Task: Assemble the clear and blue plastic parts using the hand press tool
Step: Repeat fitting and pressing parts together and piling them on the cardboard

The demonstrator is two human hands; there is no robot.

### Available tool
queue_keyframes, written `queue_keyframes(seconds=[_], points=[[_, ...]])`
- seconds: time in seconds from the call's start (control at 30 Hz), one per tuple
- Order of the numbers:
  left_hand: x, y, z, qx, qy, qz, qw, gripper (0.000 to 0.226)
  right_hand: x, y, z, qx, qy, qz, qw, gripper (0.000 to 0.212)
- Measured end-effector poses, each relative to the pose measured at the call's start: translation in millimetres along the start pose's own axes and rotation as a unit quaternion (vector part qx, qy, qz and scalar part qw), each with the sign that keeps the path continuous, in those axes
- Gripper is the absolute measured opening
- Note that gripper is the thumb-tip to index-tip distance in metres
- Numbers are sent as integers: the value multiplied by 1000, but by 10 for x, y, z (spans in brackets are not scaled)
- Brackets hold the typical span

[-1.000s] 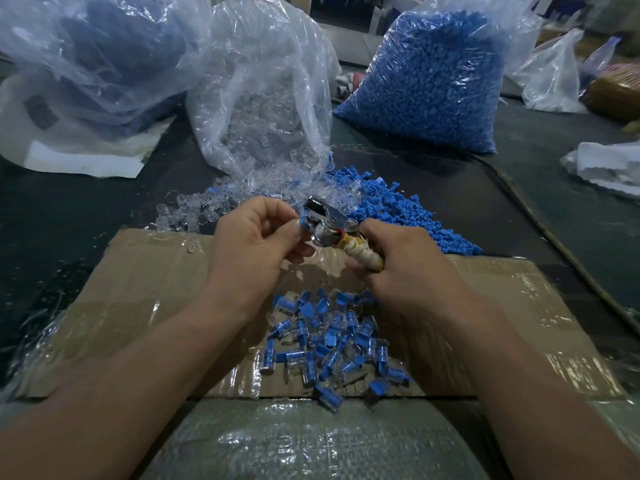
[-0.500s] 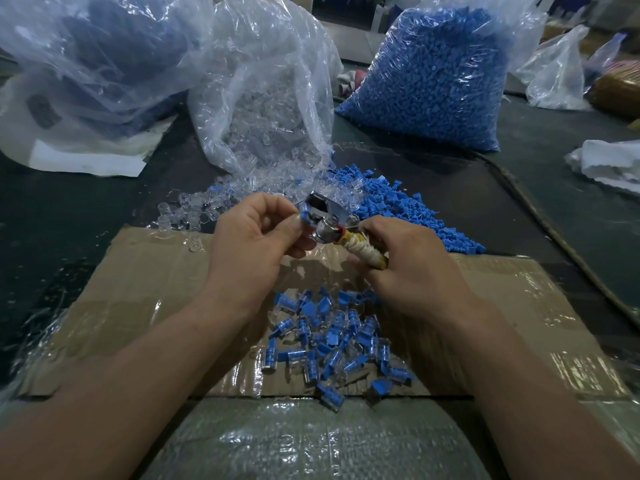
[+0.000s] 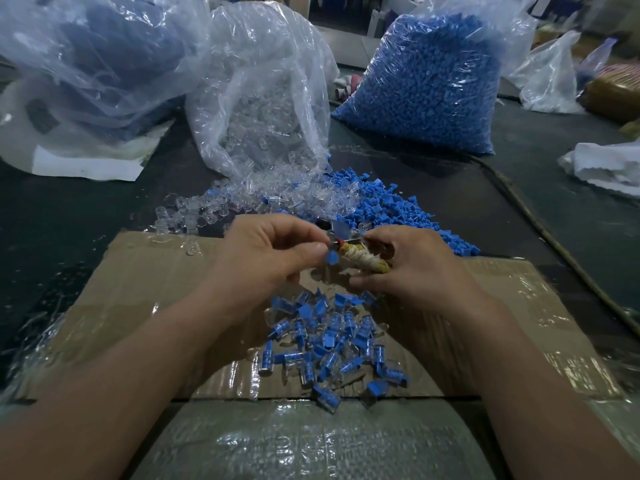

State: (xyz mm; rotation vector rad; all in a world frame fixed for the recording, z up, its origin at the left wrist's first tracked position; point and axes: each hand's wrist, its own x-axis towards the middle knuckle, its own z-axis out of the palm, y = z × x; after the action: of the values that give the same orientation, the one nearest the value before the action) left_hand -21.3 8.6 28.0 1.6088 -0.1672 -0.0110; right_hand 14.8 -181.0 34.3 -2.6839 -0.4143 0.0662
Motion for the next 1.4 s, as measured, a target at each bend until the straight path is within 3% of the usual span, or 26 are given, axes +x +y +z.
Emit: queue_keyframes(seconds=[0.27,0.33,0.4,0.5,0.57,0.7,0.77,0.9,1.07,1.2,1.4], points=[[-67,35,32,107,-137,12,985,12,-5,6,13,-11,-24,16,1000,71],[-57,6,26,96,-84,17,992,13,-4,0,7,-15,-34,16,999,68],[2,-49,-1,72,26,2,997,2,-7,1,-5,-18,-48,15,999,63],[118,-157,-86,148,153,19,977,22,-8,5,-10,-32,-64,6,997,72],[161,-178,-118,222,168,34,960,24,-5,8,-8,-43,-69,-1,997,74],[216,-253,-141,409,108,87,902,26,-26,2,-28,-21,-82,-8,996,81],[223,-247,-160,431,122,95,889,27,-34,-11,-35,-3,-79,-5,997,84],[233,-249,-211,456,170,79,870,31,-27,-9,-34,2,-71,-10,997,61],[272,-268,-182,499,108,1,860,39,-21,18,-27,19,-37,-14,999,39],[274,-304,-194,529,72,2,846,35,8,56,-48,51,41,-1,998,11],[268,-279,-193,500,116,40,857,26,55,192,-77,74,162,52,983,13]])
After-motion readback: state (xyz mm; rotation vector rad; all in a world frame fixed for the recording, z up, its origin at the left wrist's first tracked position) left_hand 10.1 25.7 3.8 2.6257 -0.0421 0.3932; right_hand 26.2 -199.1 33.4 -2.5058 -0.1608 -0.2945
